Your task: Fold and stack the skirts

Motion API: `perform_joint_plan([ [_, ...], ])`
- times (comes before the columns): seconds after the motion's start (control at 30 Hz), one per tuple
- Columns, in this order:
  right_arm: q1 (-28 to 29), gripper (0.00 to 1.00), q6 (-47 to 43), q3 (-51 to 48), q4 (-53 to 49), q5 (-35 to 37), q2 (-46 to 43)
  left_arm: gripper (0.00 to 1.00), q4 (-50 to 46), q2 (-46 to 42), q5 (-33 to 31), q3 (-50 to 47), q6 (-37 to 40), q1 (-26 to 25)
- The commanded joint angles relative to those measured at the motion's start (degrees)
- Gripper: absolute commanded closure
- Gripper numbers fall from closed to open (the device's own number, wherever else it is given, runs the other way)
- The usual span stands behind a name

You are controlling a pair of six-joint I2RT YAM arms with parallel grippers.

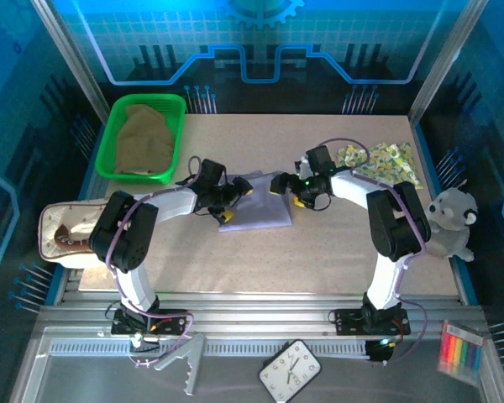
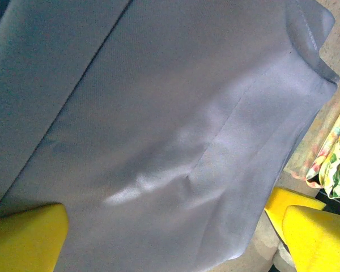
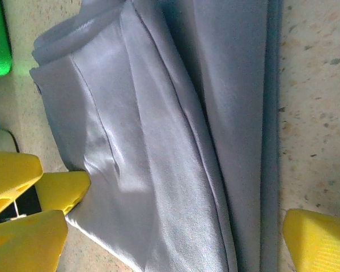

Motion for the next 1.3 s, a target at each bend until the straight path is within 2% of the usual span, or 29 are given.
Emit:
perform_joint_plan([
  [0.0, -0.8, 0.03, -2.2, 1.3, -3.6, -3.0, 2.3, 0.01, -2.9, 3.1, -0.3, -2.9, 0.1, 0.3],
  [0.1, -0.8, 0.04, -1.9, 1.0, -3.6, -2.9, 3.2, 0.01, -2.9, 3.2, -0.2, -2.8, 0.1, 0.3],
  [0.37, 0.2, 0.14, 0.1, 1.5, 0.0, -10.4, 6.6, 0.01, -2.8, 3.0, 0.0, -3.2, 0.2, 0.5],
  [0.53, 0.9, 0.19, 3.7, 1.3, 3.7, -11.2, 7.7, 0.01, -1.7, 2.9, 0.5, -4.0, -0.2, 0.7],
  [0.7, 1.0, 0.37, 12.8, -2.1, 14.2, -12.6, 8.4, 0.01, -1.6, 2.1, 0.6, -4.4, 0.0, 0.9],
  [0.87, 0.8, 0.55, 13.6, -1.9, 15.3, -13.0, 10.0, 0.01, -1.4, 1.0, 0.3, -5.7, 0.0, 1.5],
  [1.27, 0.2, 0.78, 10.8, -1.3, 13.3, -12.1, 11.0, 0.01, -1.1, 0.1, 0.3, -6.8, -0.1, 2.1],
])
